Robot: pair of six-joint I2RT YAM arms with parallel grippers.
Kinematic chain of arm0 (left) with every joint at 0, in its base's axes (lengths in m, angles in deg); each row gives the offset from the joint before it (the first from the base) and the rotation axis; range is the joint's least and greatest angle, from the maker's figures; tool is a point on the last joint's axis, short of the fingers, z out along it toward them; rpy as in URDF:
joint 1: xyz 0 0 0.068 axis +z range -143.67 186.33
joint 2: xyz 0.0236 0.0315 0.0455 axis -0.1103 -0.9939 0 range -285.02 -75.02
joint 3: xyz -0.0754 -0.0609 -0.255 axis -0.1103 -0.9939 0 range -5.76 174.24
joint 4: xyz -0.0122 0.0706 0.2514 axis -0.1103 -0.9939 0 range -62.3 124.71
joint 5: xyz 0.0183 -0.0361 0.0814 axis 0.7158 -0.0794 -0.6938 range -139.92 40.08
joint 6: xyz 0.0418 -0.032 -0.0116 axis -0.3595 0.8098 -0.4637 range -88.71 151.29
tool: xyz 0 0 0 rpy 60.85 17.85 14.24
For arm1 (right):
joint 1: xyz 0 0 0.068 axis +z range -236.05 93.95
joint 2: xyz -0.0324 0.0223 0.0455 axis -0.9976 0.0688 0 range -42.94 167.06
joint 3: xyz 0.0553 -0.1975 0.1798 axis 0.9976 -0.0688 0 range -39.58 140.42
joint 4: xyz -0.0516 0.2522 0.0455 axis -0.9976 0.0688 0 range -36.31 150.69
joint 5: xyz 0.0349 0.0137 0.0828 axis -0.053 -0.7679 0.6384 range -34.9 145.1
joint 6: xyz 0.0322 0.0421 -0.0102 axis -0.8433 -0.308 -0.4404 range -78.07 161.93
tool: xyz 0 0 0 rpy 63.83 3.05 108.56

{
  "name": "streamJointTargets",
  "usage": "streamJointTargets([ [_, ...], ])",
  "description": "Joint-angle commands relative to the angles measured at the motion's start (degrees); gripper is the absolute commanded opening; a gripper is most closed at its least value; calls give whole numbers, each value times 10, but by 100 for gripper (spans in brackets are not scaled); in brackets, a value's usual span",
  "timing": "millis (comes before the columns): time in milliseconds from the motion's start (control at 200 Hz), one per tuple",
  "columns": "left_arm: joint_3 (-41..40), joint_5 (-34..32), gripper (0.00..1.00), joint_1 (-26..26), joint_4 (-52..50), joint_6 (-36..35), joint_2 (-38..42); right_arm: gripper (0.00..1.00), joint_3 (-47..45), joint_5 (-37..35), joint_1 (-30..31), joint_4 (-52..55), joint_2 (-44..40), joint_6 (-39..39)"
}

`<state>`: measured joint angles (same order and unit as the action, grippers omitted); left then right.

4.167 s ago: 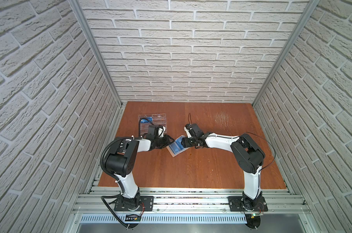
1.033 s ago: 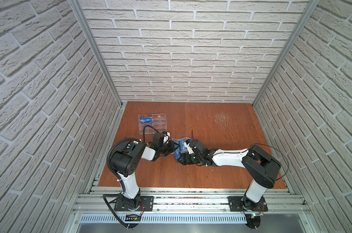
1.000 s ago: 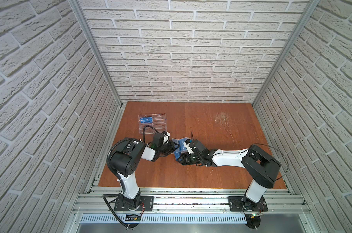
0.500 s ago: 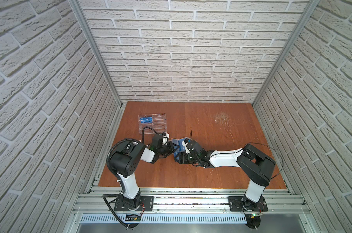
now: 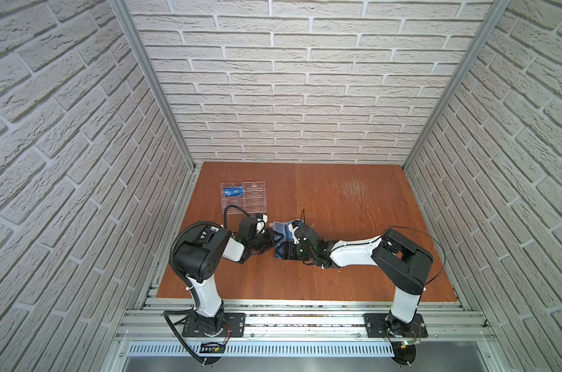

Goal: Take the credit cards out of the card holder
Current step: Pick up the credit card from the card holder.

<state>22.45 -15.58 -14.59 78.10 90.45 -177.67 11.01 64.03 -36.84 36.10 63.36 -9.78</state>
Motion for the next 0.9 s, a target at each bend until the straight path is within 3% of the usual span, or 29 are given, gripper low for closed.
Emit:
streamJointTargets([
  [0,-22,-4,13,14,-10,-9,10,62,1,-19,1,44,18,4],
  [380,-47,-2,15,21,-19,-19,36,61,16,-6,-5,44,36,1],
  [895,-78,6,11,48,-3,-17,48,60,11,8,-19,39,34,2],
])
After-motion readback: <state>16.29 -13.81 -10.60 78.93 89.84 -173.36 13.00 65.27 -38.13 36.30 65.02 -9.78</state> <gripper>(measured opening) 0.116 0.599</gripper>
